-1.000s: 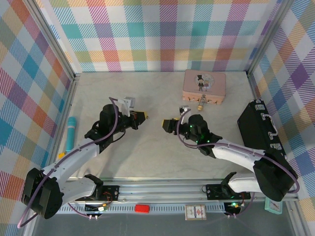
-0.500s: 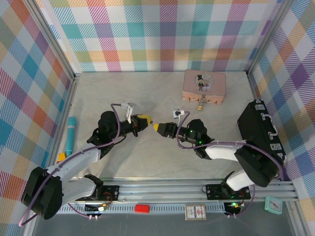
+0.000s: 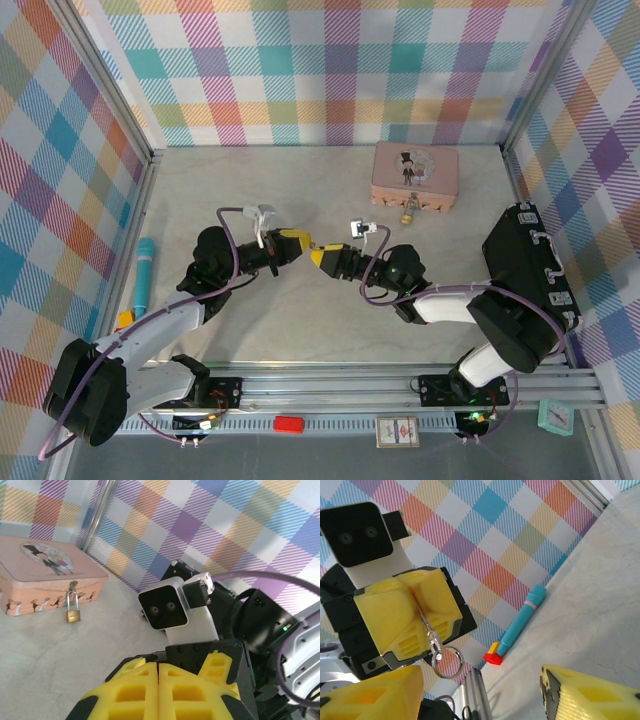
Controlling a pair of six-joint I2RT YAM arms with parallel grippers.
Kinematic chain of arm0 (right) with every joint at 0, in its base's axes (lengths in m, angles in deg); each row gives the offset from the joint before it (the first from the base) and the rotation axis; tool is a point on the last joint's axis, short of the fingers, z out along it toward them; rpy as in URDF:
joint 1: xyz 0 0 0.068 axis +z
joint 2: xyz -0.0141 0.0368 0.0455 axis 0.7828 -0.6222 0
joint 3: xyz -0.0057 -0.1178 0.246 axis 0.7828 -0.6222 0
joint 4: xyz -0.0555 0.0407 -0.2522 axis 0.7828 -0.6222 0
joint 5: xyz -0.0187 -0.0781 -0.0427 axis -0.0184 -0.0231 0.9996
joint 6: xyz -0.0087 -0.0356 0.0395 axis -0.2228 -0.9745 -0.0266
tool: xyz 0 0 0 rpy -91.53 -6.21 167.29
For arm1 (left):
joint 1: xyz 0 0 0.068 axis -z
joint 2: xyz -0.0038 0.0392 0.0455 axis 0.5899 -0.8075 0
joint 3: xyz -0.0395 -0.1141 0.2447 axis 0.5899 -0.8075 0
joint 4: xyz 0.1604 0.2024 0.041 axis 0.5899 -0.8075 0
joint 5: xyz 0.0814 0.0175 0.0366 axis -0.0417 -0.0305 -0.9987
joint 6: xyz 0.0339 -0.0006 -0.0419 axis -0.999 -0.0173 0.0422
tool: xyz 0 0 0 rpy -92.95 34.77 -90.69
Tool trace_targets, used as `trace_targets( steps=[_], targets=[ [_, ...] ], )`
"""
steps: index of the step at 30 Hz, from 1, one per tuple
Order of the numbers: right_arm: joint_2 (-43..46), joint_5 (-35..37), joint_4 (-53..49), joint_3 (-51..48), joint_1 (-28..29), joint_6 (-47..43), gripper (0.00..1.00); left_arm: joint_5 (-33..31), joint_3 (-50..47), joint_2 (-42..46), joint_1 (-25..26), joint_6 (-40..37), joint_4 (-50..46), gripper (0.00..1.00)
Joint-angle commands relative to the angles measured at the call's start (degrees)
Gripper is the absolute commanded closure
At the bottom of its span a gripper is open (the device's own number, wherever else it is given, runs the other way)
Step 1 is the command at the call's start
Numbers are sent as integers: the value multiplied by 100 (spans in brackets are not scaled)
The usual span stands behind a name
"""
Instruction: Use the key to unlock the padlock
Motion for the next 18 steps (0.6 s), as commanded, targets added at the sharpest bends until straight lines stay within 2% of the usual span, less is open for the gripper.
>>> trace_targets(
  steps=[1, 6, 18],
  targets=[
    [62, -232, 732, 23, -1, 246, 37, 361, -13, -94, -77, 382, 631, 100],
    [165, -284, 730, 126, -1, 262, 40, 424, -21, -96, -86, 487, 760, 100],
    [229, -461, 721, 340, -1, 368, 55, 486, -51, -131, -94, 656, 986, 100]
  ],
)
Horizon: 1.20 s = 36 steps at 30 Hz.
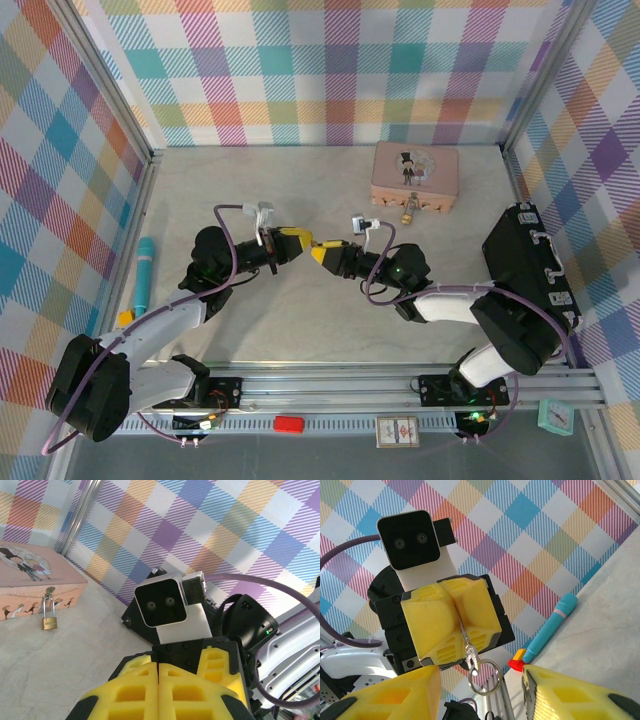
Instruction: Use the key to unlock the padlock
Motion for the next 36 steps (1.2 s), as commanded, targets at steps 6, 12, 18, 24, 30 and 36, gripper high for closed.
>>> trace_targets(
  steps=[6, 12, 18, 24, 30, 36],
  targets=[
    [195, -148, 268, 284, -2, 94, 57, 236, -54, -64, -60, 189, 535, 100],
    [173, -333, 328, 491, -1, 266, 59, 235, -54, -104, -78, 291, 680, 100],
    [199, -328, 116, 494, -1, 180, 64, 192, -74, -112, -112, 330, 676, 100],
    [314, -217, -124, 456, -4, 59, 68, 189, -74, -119, -130, 345, 699, 100],
    [841, 139, -1055, 327, -1, -367, 55, 208, -83, -103, -132, 358, 709, 100],
    [1295, 220, -1885, 393, -1, -766, 47, 262, -75, -102, -131, 393, 751, 100]
  ],
)
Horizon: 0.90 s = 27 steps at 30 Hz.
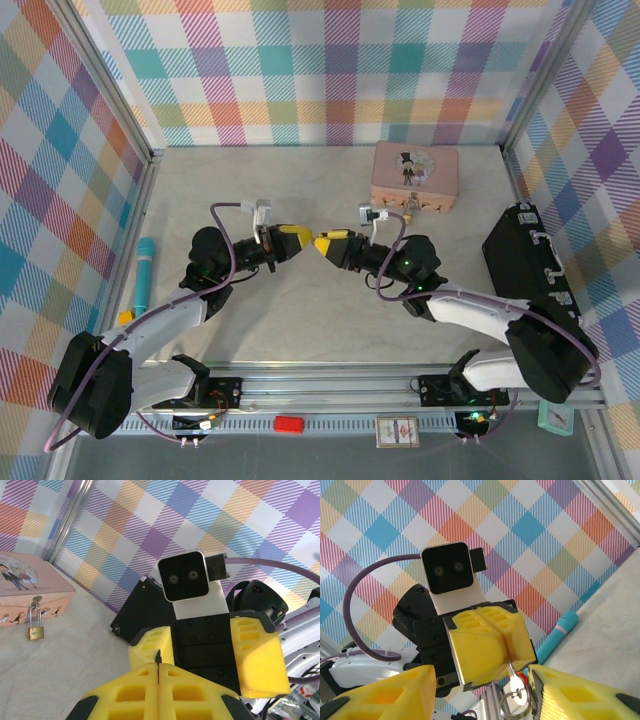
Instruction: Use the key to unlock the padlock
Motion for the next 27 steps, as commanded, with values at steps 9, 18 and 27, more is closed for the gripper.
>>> trace_targets(
  steps=[9, 18, 27],
  targets=[
    [-27, -92, -308, 108, 2, -256, 46, 259, -50, -117, -69, 247, 524, 100],
    [-254, -539, 18, 268, 12, -171, 56, 441, -2, -318, -66, 423, 735, 100],
    [-71, -459, -396, 209, 11, -440, 65, 389, 7, -287, -71, 327, 602, 100]
  ],
)
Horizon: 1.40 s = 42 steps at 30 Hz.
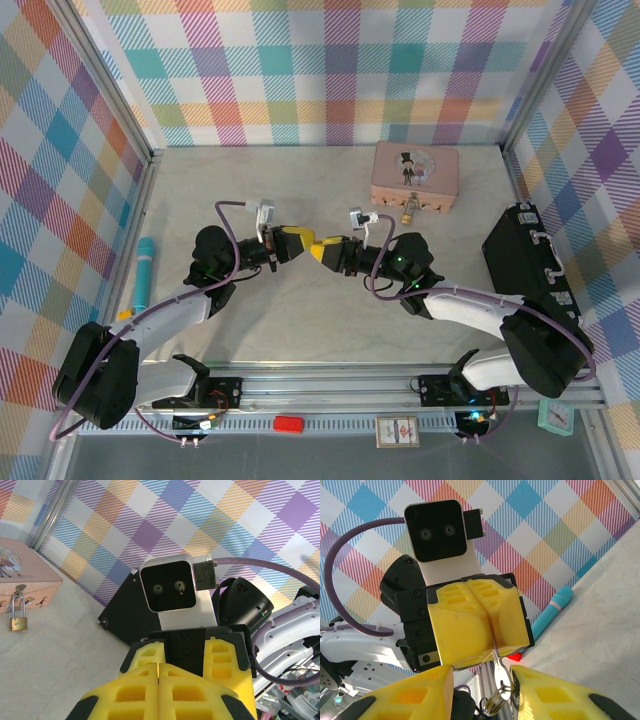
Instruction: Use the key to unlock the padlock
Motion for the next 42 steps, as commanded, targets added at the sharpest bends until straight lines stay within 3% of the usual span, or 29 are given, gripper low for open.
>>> trace_targets(
  steps=[1, 13, 16, 19, 22, 32, 42],
  targets=[
    [181, -35, -51, 117, 10, -205, 66, 101, 7, 13, -60, -68, 248, 100],
    [256, 144, -262, 112, 8, -251, 76, 101, -6, 51, -61, -75, 240, 100],
    [333, 249, -373, 58, 10, -304, 76, 111, 7, 45, -60, -77, 239, 100],
    [427, 401, -549, 30, 10, -356, 68, 120, 5, 47, -60, -69, 246, 100],
    [503, 508, -632, 8, 10, -375, 66, 128, 7, 44, -64, -73, 248, 100],
    [240, 159, -465, 194, 10, -245, 72, 137, 7, 42, -59, -24, 301, 100],
    [226, 307, -442, 157, 10, -234, 77, 145, 16, 13, -51, -15, 301, 100]
  ],
)
